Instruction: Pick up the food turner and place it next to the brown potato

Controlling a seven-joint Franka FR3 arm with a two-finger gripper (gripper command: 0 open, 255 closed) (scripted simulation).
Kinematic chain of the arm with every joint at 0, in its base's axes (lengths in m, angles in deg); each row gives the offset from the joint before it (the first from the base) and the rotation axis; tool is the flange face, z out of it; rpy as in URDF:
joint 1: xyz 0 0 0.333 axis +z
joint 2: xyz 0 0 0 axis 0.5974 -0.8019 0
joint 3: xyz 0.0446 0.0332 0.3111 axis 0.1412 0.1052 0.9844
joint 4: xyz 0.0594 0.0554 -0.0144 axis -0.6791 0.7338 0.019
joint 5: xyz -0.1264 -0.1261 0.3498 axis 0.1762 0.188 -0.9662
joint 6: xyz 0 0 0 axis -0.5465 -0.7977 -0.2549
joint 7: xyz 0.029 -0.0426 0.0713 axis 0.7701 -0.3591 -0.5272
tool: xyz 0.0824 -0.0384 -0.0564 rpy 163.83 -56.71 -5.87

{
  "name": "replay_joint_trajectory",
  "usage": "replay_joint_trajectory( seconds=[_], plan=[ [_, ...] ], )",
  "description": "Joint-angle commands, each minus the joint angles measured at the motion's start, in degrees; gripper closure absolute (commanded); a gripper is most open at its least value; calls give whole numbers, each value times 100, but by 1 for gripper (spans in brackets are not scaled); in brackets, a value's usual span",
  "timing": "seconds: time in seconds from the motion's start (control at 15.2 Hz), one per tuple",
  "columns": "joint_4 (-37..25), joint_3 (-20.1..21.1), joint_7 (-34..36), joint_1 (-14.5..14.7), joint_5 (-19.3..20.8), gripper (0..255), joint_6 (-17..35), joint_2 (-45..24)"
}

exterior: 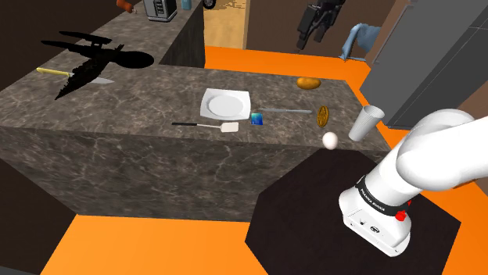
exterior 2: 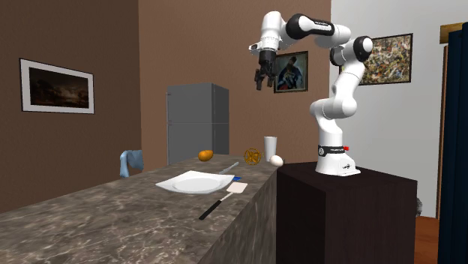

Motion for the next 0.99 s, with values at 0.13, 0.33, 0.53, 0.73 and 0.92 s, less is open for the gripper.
replay_joint_trajectory(
  seconds=[0.13,0.33,0.53,0.73,0.92],
  plan=[
    [63,-6,-319,186,-78,0,747,-675],
    [31,-16,-581,316,-145,0,1241,-1208],
    [-65,-16,-849,444,-224,0,1699,-1769],
    [-221,1,-1124,562,-315,0,2114,-2350],
    [-435,35,-1400,671,-413,0,2482,-2943]
  ],
)
